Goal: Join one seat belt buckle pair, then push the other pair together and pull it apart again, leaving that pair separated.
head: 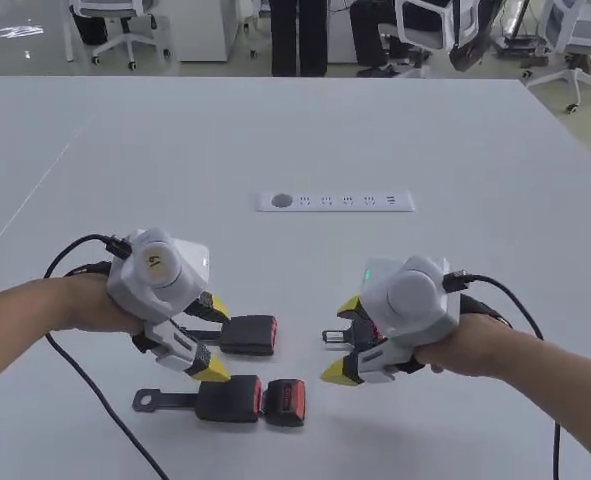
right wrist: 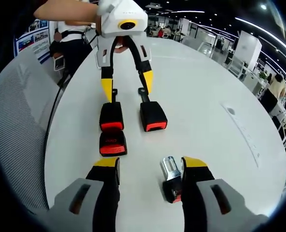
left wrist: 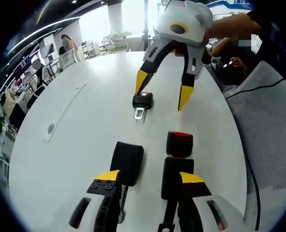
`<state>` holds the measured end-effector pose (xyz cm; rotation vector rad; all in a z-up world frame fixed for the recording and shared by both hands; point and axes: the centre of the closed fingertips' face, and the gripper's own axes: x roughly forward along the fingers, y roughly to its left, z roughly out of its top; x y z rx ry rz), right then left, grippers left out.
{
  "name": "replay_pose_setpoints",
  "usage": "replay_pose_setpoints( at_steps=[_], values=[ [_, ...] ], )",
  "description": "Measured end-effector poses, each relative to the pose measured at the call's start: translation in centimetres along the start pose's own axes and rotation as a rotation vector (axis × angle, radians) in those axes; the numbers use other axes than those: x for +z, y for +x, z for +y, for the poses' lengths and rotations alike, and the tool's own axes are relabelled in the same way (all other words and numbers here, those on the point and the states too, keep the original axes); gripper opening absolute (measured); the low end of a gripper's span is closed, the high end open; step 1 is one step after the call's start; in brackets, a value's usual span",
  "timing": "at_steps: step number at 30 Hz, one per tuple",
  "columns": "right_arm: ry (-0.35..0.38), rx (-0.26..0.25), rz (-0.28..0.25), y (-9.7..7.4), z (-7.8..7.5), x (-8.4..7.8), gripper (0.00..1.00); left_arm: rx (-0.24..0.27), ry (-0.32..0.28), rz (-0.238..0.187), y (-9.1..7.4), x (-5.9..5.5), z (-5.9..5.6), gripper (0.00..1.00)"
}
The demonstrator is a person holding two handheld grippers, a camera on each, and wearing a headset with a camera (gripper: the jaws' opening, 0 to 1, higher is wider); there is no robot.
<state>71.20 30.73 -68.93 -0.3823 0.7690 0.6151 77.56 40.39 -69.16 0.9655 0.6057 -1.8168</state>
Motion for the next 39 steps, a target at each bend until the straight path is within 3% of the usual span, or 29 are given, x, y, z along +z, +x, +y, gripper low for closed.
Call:
replay_pose_setpoints(
  at_steps=[16,29,39],
  values=[
    [-0.031,-0.002,0.059,-0.8,-2.9,-2.4,0.48,0.005,0.008,0.025,0.8,0.3,1.9,0.46],
    [-0.055,0.018,0.109,-0.4,-4.1,-4.6,0.45,-0.017,0.017,0.081,2.6,-0.8,3.4,0.44],
    [-0.064,0.046,0.150,0.4,-4.1,-6.2,0.42,-0.042,0.043,0.126,3.8,-1.9,3.6,0.42]
  ],
)
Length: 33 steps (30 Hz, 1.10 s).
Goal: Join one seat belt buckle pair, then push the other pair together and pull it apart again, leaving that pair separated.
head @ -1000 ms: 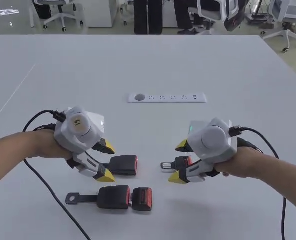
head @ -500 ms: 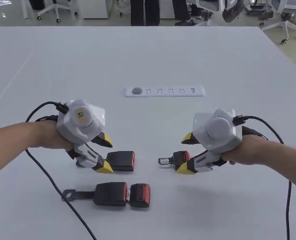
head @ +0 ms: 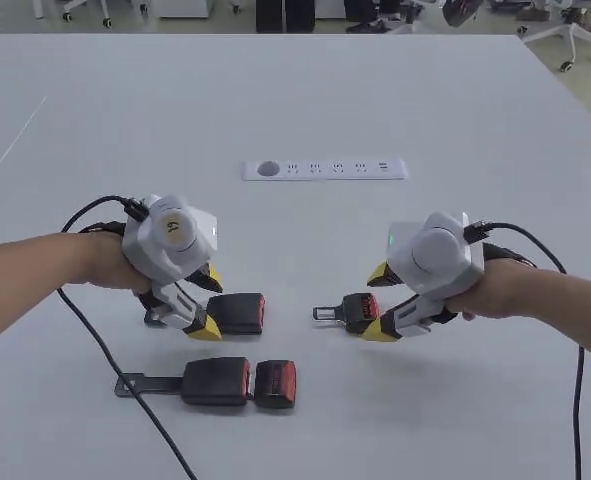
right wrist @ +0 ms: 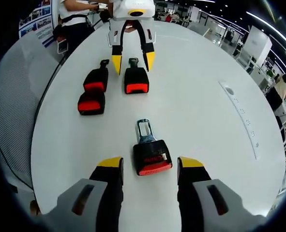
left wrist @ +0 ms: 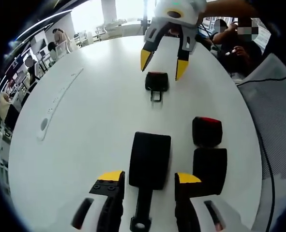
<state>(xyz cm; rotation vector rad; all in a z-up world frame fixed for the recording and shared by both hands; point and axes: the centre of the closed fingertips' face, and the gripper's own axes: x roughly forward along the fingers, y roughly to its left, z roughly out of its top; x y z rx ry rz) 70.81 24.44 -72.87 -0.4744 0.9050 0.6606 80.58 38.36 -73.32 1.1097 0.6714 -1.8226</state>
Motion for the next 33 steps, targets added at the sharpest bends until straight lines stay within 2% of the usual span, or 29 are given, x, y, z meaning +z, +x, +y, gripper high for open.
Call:
replay_pose_setpoints(
  at_steps=[7,15,33],
  values=[
    [0.013,0.012,0.018,0.8,-0.4,-0.6,0.41,-0.010,0.010,0.008,0.4,-0.3,0.1,0.38],
    [-0.011,0.025,0.036,1.4,-0.3,-1.0,0.37,-0.021,0.026,0.020,0.7,-0.3,0.0,0.35],
    [-0.048,0.035,0.037,1.6,-0.2,-1.1,0.32,-0.049,0.066,0.021,1.0,-0.4,-0.2,0.33]
  ],
)
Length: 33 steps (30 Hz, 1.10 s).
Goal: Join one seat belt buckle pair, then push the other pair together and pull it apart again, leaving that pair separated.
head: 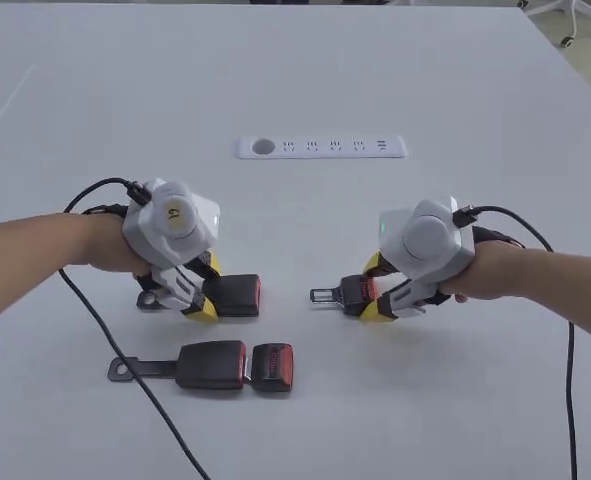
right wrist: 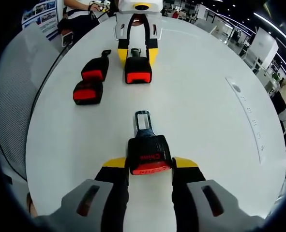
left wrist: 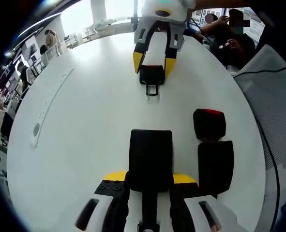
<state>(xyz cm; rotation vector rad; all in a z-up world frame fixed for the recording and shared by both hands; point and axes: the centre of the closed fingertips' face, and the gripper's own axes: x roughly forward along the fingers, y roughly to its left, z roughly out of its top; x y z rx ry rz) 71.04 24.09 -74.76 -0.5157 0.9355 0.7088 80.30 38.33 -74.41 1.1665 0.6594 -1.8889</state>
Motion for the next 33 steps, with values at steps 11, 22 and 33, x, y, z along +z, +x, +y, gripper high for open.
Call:
replay_pose_setpoints(
  at_steps=[11,22,33],
  values=[
    [-0.010,-0.002,0.009,-0.1,0.0,0.1,0.31,-0.008,-0.003,0.002,0.0,0.0,0.0,0.32],
    [-0.013,-0.005,0.011,-0.1,0.0,0.3,0.31,-0.014,0.001,0.007,0.0,0.0,0.0,0.32],
    [-0.020,-0.006,-0.002,0.2,0.1,1.3,0.31,-0.014,-0.004,0.003,0.0,0.0,0.0,0.32]
  ],
)
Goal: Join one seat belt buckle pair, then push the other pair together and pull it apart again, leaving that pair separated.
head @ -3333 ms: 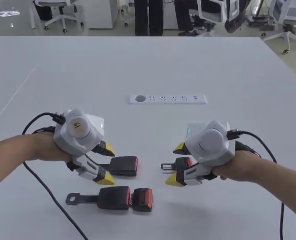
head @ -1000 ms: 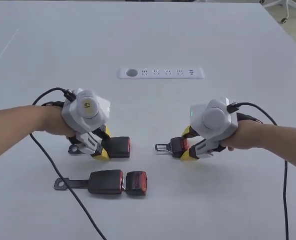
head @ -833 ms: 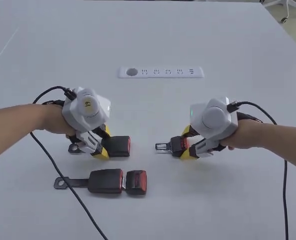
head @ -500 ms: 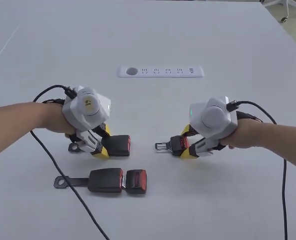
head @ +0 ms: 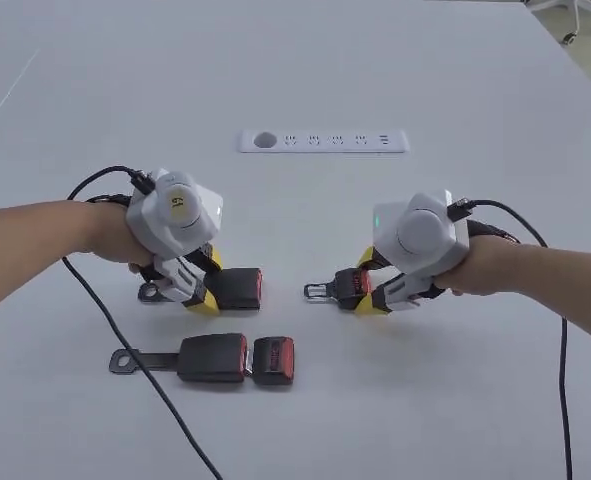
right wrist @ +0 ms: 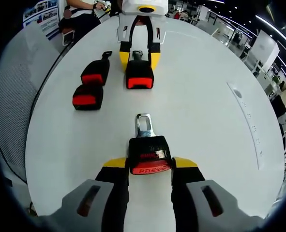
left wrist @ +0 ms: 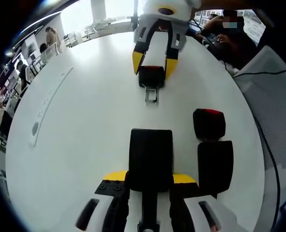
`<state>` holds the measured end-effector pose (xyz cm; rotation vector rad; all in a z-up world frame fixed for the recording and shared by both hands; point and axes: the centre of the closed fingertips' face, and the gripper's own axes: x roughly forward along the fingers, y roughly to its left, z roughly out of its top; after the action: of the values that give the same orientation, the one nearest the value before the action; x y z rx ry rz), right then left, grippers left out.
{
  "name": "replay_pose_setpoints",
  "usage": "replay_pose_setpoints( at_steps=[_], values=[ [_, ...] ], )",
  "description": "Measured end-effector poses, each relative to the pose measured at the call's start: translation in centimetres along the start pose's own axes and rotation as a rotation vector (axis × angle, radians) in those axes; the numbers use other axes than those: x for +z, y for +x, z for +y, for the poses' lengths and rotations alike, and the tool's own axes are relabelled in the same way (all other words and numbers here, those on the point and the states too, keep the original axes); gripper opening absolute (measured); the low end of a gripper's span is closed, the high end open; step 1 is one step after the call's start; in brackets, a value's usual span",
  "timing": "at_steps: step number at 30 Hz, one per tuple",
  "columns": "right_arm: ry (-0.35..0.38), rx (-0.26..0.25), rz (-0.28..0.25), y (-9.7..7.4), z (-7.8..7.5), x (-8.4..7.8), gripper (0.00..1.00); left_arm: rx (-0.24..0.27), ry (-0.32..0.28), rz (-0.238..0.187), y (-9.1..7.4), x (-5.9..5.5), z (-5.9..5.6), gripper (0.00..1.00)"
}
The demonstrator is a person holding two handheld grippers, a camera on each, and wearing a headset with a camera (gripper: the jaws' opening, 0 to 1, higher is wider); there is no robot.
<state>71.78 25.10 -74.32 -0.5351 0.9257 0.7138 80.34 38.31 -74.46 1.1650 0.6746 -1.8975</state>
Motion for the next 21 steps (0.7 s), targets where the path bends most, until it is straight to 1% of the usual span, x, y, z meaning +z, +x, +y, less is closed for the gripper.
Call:
replay_pose_setpoints(
  at_steps=[12,21],
  values=[
    [0.005,0.000,-0.013,0.7,0.1,1.0,0.31,-0.001,-0.006,0.003,0.0,0.0,0.0,0.32],
    [0.000,0.006,-0.033,1.5,0.4,2.6,0.31,-0.001,-0.009,0.001,0.0,0.0,0.0,0.32]
  ],
)
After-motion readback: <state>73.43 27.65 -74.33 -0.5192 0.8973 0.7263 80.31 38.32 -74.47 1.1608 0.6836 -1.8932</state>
